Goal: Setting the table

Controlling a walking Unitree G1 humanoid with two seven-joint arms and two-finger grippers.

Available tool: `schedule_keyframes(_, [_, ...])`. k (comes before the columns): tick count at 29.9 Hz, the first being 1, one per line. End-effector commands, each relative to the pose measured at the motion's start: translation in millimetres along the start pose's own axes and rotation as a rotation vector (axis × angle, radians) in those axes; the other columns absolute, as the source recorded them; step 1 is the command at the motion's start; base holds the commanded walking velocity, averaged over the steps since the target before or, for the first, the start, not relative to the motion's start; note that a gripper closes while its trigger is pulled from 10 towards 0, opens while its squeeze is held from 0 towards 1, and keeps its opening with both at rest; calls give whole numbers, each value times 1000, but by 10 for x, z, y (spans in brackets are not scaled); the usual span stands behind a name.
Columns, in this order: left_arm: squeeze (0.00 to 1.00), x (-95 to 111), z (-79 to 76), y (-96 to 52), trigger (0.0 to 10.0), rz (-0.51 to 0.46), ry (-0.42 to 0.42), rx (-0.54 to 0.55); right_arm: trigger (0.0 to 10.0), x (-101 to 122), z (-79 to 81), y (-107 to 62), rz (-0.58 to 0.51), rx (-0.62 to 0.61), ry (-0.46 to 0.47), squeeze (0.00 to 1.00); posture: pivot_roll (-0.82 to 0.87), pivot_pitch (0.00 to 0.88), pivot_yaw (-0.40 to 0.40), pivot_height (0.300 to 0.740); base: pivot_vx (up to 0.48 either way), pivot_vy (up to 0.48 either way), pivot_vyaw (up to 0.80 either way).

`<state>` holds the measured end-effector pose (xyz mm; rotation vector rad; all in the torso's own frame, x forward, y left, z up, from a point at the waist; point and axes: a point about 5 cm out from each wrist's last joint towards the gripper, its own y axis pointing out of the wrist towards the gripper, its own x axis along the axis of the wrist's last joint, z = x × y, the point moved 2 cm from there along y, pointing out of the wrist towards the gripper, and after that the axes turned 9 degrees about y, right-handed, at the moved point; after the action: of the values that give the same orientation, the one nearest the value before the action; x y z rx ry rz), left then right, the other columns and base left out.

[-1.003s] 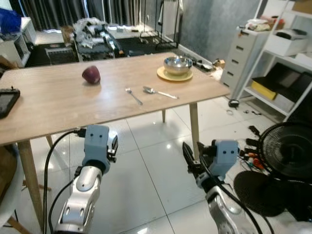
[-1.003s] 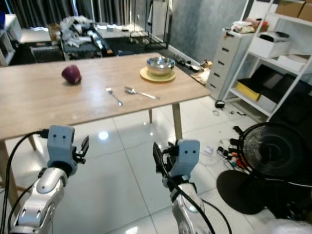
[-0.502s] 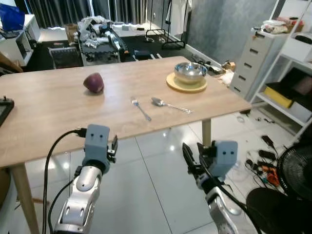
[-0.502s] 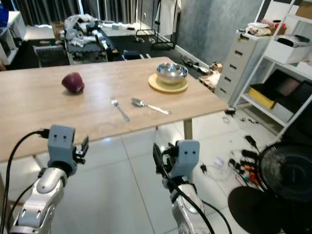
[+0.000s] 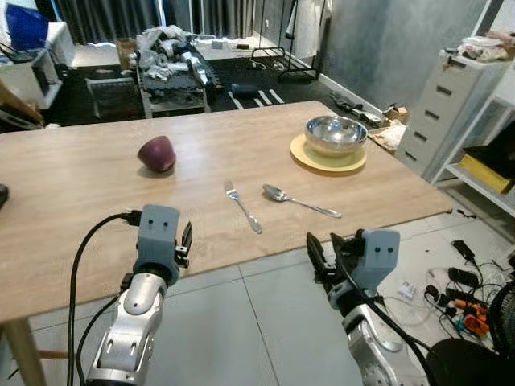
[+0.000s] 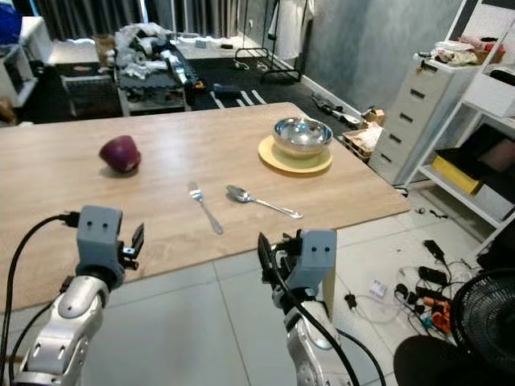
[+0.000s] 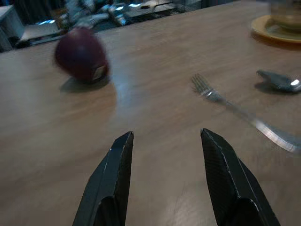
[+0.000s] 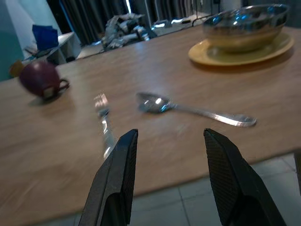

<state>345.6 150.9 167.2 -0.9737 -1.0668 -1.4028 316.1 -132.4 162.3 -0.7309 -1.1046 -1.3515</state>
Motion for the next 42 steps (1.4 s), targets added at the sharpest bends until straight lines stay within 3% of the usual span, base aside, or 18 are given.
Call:
schedule_keyframes(1, [0, -37, -37, -7, 10000, 15, 1, -13, 10000, -28, -44, -17, 13, -18, 2, 0, 81, 42, 58, 740, 480, 0, 0])
schedule_keyframes(10, [0, -35, -42, -5, 10000, 12, 4, -19, 10000, -14, -48, 2, 6, -22, -21, 0, 81, 38, 59, 740, 480, 0, 0])
schedule_keyframes(21, [0, -25, -109, -23, 10000, -3, 34, -74, 10000, 69, -234, 47, 9, -40, -214, 0, 79, 28, 59, 740, 438, 0, 0])
schedule_keyframes(28, [0, 22, -287, -180, 10000, -51, 34, -332, 10000, 81, -452, 81, 124, 28, -378, 0, 82, 30, 57, 740, 0, 0, 0])
schedule_keyframes(34, [0, 82, -236, -334, 10000, -75, 79, -564, 10000, 77, -762, 59, 283, 97, -537, 0, 90, 35, 49, 740, 0, 0, 0])
schedule_keyframes(39, [0, 161, -170, -379, 10000, -100, 101, -662, 10000, 52, -863, 27, 361, 133, -509, 0, 101, 43, 39, 740, 0, 0, 0])
schedule_keyframes(41, [0, 239, -120, -383, 10000, -124, 139, -747, 10000, 10, -900, -4, 426, 199, -425, 0, 110, 46, 32, 740, 0, 0, 0])
schedule_keyframes(42, [0, 239, -120, -383, 10000, -124, 139, -747, 10000, 10, -900, -4, 426, 199, -425, 0, 110, 46, 32, 740, 0, 0, 0])
